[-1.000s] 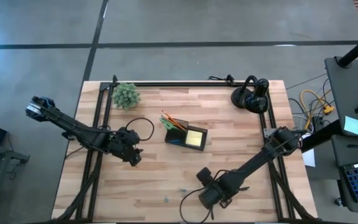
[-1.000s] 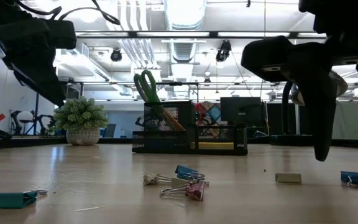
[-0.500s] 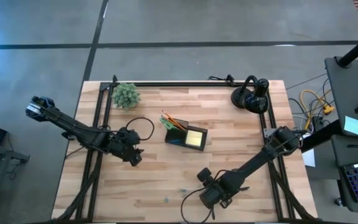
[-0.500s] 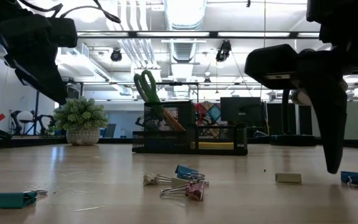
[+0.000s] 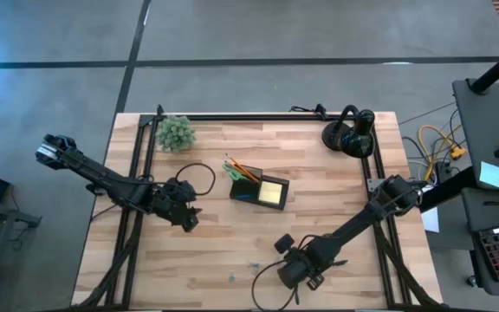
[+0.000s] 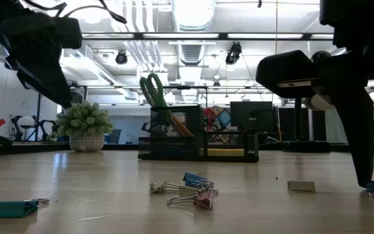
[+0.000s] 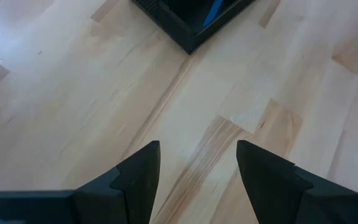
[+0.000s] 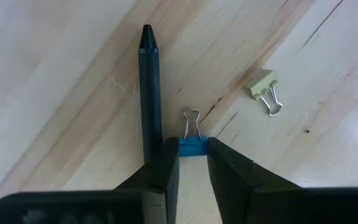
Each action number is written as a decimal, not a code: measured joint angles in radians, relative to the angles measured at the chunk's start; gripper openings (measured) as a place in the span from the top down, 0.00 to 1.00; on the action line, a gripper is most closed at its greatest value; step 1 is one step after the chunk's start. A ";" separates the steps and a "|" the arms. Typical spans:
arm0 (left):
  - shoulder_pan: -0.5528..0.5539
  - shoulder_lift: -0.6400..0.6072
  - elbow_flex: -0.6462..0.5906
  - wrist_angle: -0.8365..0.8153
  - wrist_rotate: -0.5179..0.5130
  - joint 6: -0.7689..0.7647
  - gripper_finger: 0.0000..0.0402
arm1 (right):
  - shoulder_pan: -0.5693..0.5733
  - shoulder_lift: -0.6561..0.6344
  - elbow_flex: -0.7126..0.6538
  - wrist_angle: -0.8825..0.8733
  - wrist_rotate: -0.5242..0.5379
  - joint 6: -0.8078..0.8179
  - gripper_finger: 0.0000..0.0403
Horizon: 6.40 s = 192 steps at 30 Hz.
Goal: Pick and place office supplies into organizer
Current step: Put the right blue binder clip into the black desk organizer, then put the right yellow binder clip into the black desk organizer
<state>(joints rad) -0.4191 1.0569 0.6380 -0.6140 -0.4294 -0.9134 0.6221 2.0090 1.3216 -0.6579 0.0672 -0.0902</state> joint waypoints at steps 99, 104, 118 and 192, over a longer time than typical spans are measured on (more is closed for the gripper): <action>0.000 -0.006 0.013 0.005 0.007 0.013 0.51 | -0.331 -0.053 0.247 -0.284 0.132 0.586 0.52; 0.000 -0.006 0.015 0.005 0.007 0.037 0.51 | -0.180 -0.050 0.245 -0.309 0.135 0.894 0.52; 0.000 -0.006 0.012 0.006 0.010 0.091 0.51 | -0.074 -0.026 0.242 -0.187 0.012 2.222 0.52; 0.000 -0.006 -0.007 0.001 0.014 0.192 0.51 | -0.146 0.152 0.267 -0.160 -0.156 2.344 0.72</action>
<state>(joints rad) -0.4194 1.0504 0.6312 -0.6128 -0.4149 -0.7219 0.4757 2.1612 1.5890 -0.8176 -0.0887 2.2536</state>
